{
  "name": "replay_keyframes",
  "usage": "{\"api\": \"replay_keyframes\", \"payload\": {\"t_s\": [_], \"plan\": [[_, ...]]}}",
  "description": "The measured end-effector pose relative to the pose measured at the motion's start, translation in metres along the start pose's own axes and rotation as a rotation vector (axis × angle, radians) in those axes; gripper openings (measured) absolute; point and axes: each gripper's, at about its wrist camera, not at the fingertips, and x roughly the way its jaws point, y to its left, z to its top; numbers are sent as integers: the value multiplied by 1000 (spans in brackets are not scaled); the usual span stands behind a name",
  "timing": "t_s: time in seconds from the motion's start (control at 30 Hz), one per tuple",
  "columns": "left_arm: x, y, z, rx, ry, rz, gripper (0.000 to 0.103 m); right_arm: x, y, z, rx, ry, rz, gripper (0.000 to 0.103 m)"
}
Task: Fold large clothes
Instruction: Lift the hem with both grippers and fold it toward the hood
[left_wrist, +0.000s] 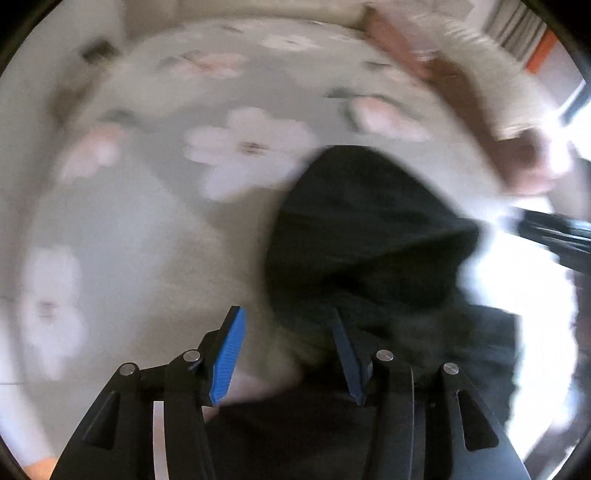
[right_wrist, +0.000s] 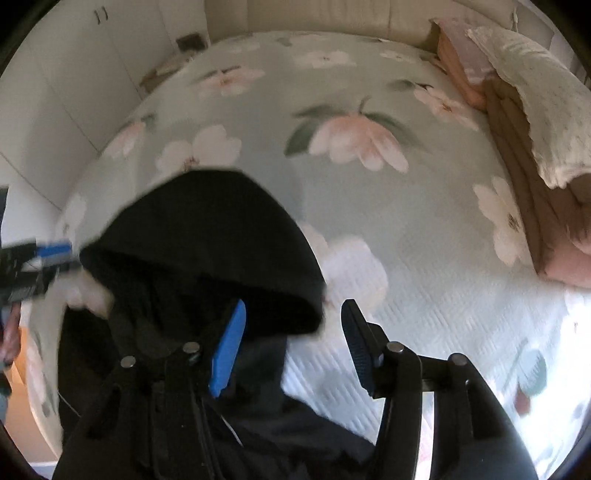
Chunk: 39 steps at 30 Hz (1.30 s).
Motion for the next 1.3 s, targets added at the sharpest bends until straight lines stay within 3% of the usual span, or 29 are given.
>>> {"api": "replay_keyframes", "payload": {"t_s": [0.03,0.07,0.13,0.17,0.23,0.27,0.37,0.43,0.47,0.53,0.6,0.73,0.83,0.9,0.93,1.0,1.1,1.17,1.3], "plan": [[-12,0,3,-21,-15,-138,50,5,5,9,0,-5,-2,57],[-22,0,7,-33,-56,-229,50,11,10,17,0,-5,1,57],[-30,0,17,-63,-124,-296,59,23,17,24,-2,3,18,57],[-27,3,27,-92,-150,-285,61,31,19,27,-2,8,20,57],[-4,7,46,-119,-155,-182,63,53,22,30,3,44,23,57],[17,8,52,-122,-108,-117,63,63,21,30,6,66,31,57],[89,20,44,-110,134,59,62,92,22,16,12,148,70,57],[123,27,30,-113,195,150,66,119,21,-2,-3,216,43,56],[134,33,24,-153,212,132,68,129,23,-11,-15,237,16,57],[138,47,16,-249,164,72,72,140,27,-21,-27,235,-1,57],[130,50,15,-264,127,45,72,139,30,-21,-29,220,-18,58],[118,49,8,-244,105,45,70,137,30,-20,-16,227,-17,58],[76,41,11,-200,14,16,70,118,30,-14,-27,206,-16,58],[52,42,23,-177,-34,-32,70,101,28,-7,-26,168,8,62],[44,43,30,-164,-41,-66,71,91,26,0,-24,143,17,69],[37,41,53,-139,-37,-114,71,78,21,16,-24,98,34,79],[52,37,84,-91,-7,-74,71,82,18,39,-48,84,16,81],[69,36,95,-68,21,-60,71,94,18,51,-65,105,23,81],[104,43,102,-62,93,-107,71,130,12,55,-98,177,16,81]]}}
